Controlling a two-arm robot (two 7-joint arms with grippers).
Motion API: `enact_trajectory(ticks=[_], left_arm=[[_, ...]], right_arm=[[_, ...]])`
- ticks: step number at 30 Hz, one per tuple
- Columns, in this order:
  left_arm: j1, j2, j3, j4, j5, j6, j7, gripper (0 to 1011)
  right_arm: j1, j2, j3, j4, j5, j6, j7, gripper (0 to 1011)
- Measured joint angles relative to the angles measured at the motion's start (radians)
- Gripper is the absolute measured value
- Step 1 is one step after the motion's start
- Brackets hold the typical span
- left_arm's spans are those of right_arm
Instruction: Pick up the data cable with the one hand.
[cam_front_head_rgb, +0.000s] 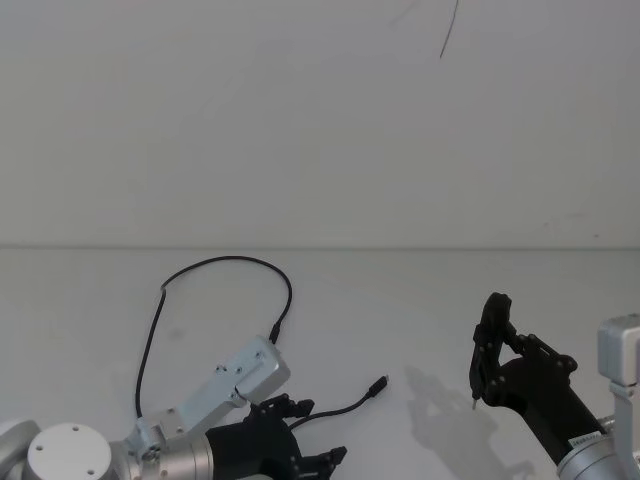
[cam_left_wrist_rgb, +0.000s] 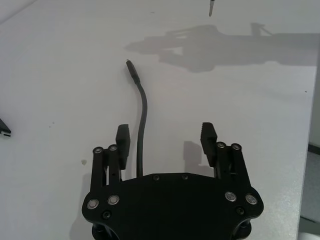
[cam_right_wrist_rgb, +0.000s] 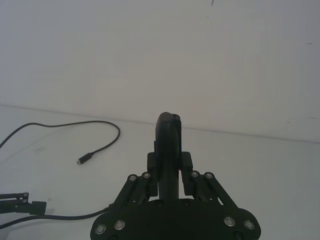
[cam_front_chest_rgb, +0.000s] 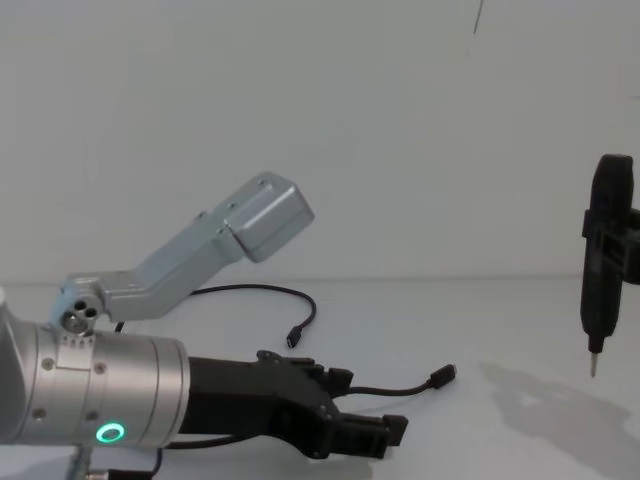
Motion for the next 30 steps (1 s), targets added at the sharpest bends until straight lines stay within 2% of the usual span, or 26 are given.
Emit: enact_trajectory(ticks=[7,14,16,17,20,23,27,30], left_arm=[[0.002,-0.006,-0.002,0.005,0.004,0.002,0.006,630],[0.003,-0.010,-0.004,0.008,0.007,0.003,0.009,383],[0.003,-0.010,-0.004,0.009,0.007,0.003,0.010,345],[0.003,-0.011,-0.004,0.009,0.007,0.003,0.010,284],[0.003,-0.012,-0.004,0.010,0.008,0.004,0.011,230],[0.004,-0.012,-0.005,0.010,0.008,0.004,0.012,98],[0.004,-0.013,-0.005,0.010,0.009,0.004,0.013,42],[0.005,-0.013,-0.006,0.010,0.009,0.004,0.013,42]], right_arm=[[0.000,0.000,0.000,0.000,0.000,0.000,0.000,269],[0.000,0.000,0.000,0.000,0.000,0.000,0.000,269],[0.000,0.000,0.000,0.000,0.000,0.000,0.000,269],[0.000,0.000,0.000,0.000,0.000,0.000,0.000,269],[0.000,0.000,0.000,0.000,0.000,0.000,0.000,269],[0.000,0.000,0.000,0.000,0.000,0.000,0.000,269],[0.000,0.000,0.000,0.000,0.000,0.000,0.000,269],[0.000,0.000,0.000,0.000,0.000,0.000,0.000,269]])
